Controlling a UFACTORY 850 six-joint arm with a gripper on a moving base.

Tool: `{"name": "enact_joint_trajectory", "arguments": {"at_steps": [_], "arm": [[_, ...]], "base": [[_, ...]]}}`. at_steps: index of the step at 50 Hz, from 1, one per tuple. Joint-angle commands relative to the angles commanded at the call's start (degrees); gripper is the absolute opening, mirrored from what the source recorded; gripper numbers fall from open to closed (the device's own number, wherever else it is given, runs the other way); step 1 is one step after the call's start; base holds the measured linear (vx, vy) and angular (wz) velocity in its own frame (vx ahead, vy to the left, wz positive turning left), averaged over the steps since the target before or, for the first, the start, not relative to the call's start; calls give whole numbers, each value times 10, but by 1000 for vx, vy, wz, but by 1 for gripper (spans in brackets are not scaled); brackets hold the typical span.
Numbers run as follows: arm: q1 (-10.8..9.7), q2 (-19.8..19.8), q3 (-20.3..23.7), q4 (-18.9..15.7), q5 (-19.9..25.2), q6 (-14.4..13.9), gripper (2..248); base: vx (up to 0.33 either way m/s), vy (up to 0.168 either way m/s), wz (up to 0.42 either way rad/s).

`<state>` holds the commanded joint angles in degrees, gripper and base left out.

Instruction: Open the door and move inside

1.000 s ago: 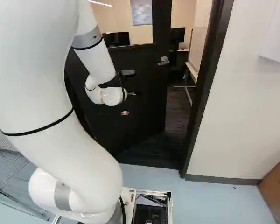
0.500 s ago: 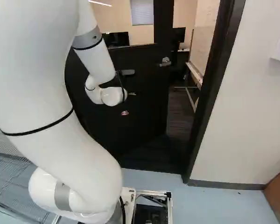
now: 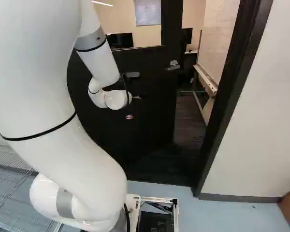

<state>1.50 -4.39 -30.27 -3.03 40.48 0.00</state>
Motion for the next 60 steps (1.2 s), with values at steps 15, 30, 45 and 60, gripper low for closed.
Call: {"name": "enact_joint_trajectory", "arguments": {"at_steps": [15, 30, 45, 60], "arm": [[0, 0, 0, 0, 0, 0, 247], [0, 0, 0, 0, 0, 0, 247], [0, 0, 0, 7, 0, 0, 247], [4, -7, -8, 63, 0, 0, 247]], "base": [[112, 52, -18], [33, 19, -2], [0, 0, 0], [0, 0, 0]]}}
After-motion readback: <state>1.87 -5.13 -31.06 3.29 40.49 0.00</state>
